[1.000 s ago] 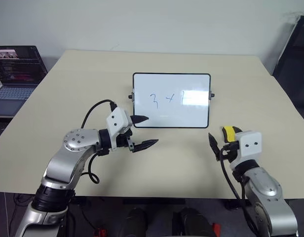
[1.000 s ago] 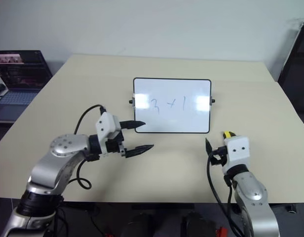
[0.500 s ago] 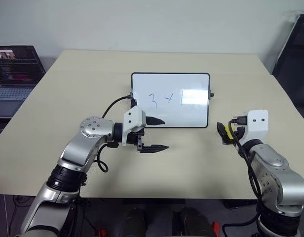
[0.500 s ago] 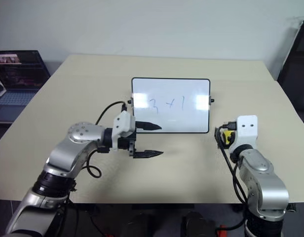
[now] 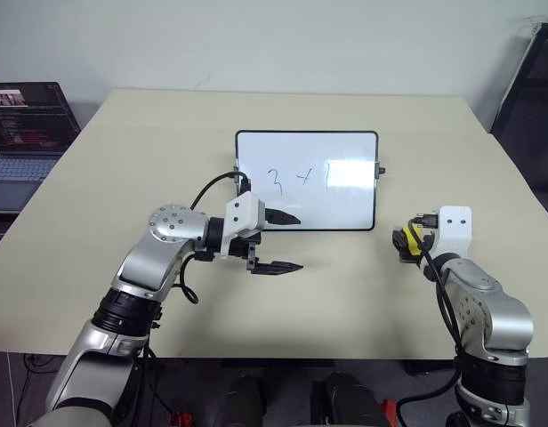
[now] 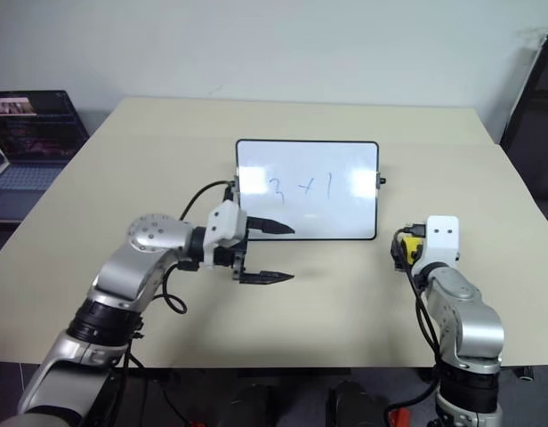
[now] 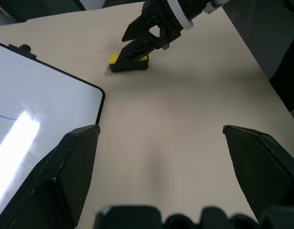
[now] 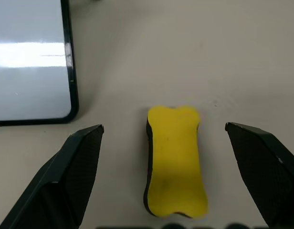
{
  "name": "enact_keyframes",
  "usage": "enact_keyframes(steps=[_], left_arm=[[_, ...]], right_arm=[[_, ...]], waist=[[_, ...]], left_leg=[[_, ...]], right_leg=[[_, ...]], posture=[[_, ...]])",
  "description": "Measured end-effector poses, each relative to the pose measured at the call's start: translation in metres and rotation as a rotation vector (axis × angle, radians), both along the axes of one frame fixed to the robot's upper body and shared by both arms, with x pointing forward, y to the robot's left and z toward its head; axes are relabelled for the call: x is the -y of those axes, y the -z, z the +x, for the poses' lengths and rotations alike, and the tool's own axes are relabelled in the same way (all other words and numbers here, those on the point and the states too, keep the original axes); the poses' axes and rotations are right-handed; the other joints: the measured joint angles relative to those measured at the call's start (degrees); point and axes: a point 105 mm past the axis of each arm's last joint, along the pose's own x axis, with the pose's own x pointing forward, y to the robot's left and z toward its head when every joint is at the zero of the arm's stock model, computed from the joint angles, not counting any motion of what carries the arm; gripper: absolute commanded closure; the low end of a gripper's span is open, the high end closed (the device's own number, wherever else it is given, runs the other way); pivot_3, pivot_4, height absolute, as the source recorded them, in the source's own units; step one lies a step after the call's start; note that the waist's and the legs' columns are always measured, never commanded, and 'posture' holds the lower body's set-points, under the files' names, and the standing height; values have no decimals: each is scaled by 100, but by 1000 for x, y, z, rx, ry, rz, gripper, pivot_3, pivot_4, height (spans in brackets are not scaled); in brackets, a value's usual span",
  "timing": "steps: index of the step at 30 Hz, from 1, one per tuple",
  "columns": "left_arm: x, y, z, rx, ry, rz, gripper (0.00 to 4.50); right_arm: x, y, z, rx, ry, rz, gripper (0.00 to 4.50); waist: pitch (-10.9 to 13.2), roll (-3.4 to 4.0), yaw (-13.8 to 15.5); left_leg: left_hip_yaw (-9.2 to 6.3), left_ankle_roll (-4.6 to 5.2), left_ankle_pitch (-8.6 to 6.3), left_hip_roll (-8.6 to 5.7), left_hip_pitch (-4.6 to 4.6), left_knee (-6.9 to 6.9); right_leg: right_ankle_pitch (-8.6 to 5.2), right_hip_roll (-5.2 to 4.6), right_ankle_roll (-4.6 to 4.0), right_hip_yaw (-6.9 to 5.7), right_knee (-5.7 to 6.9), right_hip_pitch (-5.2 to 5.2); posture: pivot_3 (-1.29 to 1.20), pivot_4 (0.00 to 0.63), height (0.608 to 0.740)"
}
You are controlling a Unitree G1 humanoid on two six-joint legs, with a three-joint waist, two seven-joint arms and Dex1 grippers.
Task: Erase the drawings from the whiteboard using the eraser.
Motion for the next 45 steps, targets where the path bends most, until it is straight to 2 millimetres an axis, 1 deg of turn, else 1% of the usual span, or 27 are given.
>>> enact_keyframes(steps=[12,13,14,21,22,26,29,31,34,37,39,40,42,45], left_arm=[[-1,3,-1,5,-1,3,0],[-1,3,-1,6,-3,3,0],[-1,2,0,7,-4,3,0],[-2,3,1,10,-24,-3,0],[-2,4,1,8,-26,-4,0],[-4,3,4,12,-60,-17,0],[-8,2,12,10,-136,-36,0],[-11,3,19,16,-207,-44,0],[-22,5,32,26,-355,-60,0],[-33,4,42,10,-485,-83,0],[-37,3,45,3,-539,-79,0],[-39,3,46,-2,-561,-72,0],[-42,5,48,-13,-591,-62,0],[-46,6,50,-22,-621,-48,0]], right_arm=[[7,16,5,-41,15,28,17],[7,17,5,-45,16,30,385],[7,18,6,-49,15,34,607],[9,20,9,-51,27,49,3107],[9,19,10,-48,29,50,3293],[10,16,11,-34,35,64,3302],[10,15,11,-28,33,77,3302],[7,9,9,-6,9,67,3302],[-8,-10,2,55,-111,-3,3302],[-34,-41,-6,142,-298,-137,3303],[-55,-57,-8,184,-425,-221,3303],[-67,-63,-8,196,-493,-264,3303],[-84,-72,-5,217,-585,-318,3303],[-101,-78,3,227,-657,-354,3303]], waist=[[0,0,0],[0,0,0],[0,0,0],[0,0,0],[0,0,0],[0,0,1],[0,0,1],[0,1,1],[1,1,-9],[1,1,-16],[1,1,-26],[1,1,-33],[1,0,-39],[2,-1,-28]], left_leg=[[-1,0,0,1,0,0],[-1,0,0,0,0,0],[0,0,0,1,0,0],[0,0,0,1,0,0],[0,0,0,1,0,0],[-3,0,0,2,0,1],[-1,0,0,1,0,1],[-2,0,0,1,0,0],[-4,0,0,5,0,1],[-6,0,0,6,0,4],[-6,0,0,5,5,6],[-6,0,0,4,6,7],[-9,0,0,4,6,8],[-12,0,0,3,3,8]], right_leg=[[0,9,0,0,1,1],[0,9,0,0,1,1],[0,9,0,0,1,1],[0,9,0,2,1,0],[0,9,0,2,1,0],[0,9,0,2,2,1],[0,8,0,2,2,1],[0,8,0,2,3,0],[0,5,0,4,1,0],[0,4,1,-4,3,1],[0,5,1,-7,3,7],[0,5,1,-8,5,8],[1,5,1,-10,4,9],[1,4,1,-13,2,8]], posture=[[0,150,740],[0,150,740],[0,150,740],[0,150,740],[0,150,740],[0,150,740],[0,150,740],[0,150,740],[0,150,740],[0,150,740],[0,150,740],[0,150,740],[0,150,740],[0,150,740]])
